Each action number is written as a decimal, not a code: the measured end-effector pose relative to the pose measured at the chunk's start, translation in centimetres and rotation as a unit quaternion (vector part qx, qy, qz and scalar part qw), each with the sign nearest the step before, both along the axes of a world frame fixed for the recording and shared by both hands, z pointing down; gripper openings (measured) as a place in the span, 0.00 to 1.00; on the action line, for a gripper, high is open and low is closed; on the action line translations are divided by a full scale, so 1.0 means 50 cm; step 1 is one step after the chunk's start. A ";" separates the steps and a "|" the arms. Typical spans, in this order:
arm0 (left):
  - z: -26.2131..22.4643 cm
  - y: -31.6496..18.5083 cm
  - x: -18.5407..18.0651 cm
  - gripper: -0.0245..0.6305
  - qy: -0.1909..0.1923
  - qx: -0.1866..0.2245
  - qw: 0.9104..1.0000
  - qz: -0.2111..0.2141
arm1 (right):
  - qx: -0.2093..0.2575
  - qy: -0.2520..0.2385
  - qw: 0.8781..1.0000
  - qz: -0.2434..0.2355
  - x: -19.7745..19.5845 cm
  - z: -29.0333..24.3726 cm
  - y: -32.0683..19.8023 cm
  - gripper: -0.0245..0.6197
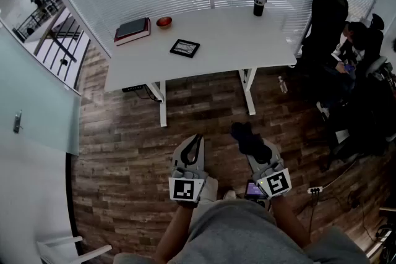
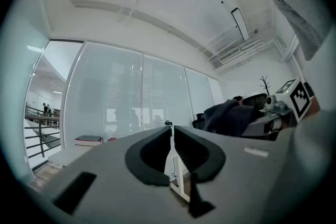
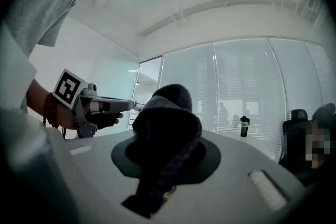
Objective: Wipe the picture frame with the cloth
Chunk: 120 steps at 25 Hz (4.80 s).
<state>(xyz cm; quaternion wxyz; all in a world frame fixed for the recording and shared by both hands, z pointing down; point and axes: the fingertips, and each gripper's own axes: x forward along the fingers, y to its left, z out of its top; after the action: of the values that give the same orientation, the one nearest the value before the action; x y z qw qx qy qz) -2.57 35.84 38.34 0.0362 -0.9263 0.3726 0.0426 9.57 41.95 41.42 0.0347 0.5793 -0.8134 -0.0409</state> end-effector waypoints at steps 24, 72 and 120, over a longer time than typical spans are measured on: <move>0.106 -0.649 -0.155 0.07 -0.044 -0.063 0.997 0.030 | -0.061 0.058 0.995 0.050 -0.022 0.018 -0.657 0.20; 0.494 -1.132 0.132 0.96 -0.241 -0.256 0.931 0.098 | -0.188 0.352 0.851 -0.342 0.076 0.379 -1.203 0.48; 0.530 -1.165 0.127 0.91 -0.269 -0.263 0.923 0.075 | -0.446 -0.140 0.811 -0.352 -0.034 0.342 -1.257 0.21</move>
<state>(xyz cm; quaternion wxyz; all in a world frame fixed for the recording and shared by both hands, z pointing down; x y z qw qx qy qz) 3.78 -22.42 64.84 -0.1132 -0.9042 0.2761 -0.3057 7.89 -20.88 58.50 0.1587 0.1738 -0.8864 0.3986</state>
